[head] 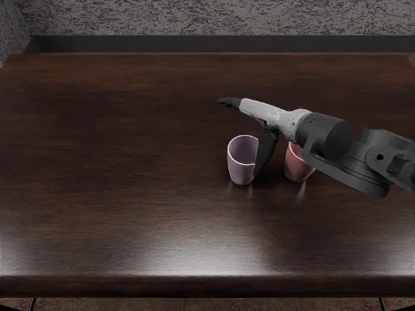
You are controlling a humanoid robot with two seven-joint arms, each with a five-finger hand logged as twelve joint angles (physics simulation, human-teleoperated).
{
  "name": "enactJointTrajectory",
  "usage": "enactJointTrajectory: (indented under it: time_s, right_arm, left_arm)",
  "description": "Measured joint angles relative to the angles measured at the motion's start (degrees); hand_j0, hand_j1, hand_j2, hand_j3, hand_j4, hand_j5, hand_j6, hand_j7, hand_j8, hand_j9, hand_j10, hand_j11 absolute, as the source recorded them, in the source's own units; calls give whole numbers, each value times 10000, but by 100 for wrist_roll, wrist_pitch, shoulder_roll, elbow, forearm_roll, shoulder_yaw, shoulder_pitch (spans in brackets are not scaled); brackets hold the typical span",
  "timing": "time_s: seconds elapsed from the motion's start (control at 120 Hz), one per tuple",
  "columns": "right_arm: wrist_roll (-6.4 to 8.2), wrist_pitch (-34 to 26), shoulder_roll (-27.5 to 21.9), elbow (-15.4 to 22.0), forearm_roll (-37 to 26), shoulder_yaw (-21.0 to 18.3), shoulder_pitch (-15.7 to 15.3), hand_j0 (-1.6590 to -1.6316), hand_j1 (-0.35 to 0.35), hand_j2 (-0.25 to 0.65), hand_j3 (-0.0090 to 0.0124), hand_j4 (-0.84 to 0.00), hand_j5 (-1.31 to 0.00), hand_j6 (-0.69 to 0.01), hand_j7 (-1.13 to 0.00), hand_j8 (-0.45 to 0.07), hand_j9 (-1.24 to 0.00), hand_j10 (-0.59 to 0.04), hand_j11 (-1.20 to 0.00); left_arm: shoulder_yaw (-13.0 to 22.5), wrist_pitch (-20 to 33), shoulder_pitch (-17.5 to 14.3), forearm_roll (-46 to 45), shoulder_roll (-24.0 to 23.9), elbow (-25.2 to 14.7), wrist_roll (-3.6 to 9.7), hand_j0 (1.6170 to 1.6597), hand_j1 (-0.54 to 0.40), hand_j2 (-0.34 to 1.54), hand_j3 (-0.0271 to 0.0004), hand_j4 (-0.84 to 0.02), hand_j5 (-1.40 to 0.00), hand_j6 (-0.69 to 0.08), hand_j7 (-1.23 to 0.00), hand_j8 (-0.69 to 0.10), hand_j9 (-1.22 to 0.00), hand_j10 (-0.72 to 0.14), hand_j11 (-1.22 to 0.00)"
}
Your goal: Pick up cup and place in cup with right hand
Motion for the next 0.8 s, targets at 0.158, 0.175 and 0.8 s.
enactJointTrajectory:
  time_s: [0.158, 0.175, 0.8]
  right_arm:
    - [0, -444, 127, -6, -75, -175, -42, -16581, -2726, -115, 0, -663, -841, -674, -838, -666, -840, -658, -840]
    - [0, -501, 146, -10, -109, -186, -50, -16581, -2705, -119, 0, -679, -864, -691, -861, -683, -863, -675, -862]
    - [0, -794, 214, -121, -272, -290, -318, -16581, -704, -449, 0, -2349, -3033, -2361, -3030, -2353, -3032, -2345, -3031]
  left_arm:
    - [0, 0, 0, 0, 0, 0, 0, 16581, 3489, -2, 0, 2, 0, 3, 0, 3, 0, 3, 0]
    - [0, 0, 0, 0, 0, 0, 0, 16581, 3489, -2, 0, 2, 0, 3, 0, 3, 0, 3, 0]
    - [0, 0, 0, 0, 0, 0, 0, 16581, 3489, -2, 0, 2, 0, 3, 0, 4, 0, 3, 0]
